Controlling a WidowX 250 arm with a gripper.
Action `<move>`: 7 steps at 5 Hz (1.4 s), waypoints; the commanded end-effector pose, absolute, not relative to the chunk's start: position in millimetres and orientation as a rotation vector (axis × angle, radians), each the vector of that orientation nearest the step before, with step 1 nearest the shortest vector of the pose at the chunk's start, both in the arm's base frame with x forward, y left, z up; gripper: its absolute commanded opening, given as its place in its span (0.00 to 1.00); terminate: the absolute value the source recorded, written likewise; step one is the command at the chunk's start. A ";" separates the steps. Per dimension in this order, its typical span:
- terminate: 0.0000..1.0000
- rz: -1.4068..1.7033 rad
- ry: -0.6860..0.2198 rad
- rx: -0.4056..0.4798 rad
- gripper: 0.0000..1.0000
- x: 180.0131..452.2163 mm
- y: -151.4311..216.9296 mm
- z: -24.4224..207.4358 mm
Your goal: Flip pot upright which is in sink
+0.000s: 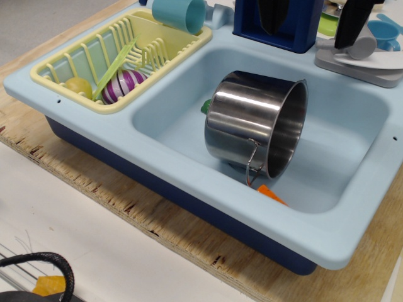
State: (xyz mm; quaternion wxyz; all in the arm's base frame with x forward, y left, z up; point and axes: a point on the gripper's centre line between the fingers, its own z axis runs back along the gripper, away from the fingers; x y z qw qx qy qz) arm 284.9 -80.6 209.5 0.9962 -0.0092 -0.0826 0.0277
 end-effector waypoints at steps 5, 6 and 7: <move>0.00 0.195 -0.050 0.351 1.00 274.5 -95.7 179.1; 0.00 0.192 -0.008 0.392 1.00 276.4 -92.5 170.7; 0.00 0.175 0.024 0.398 1.00 277.5 -86.7 159.2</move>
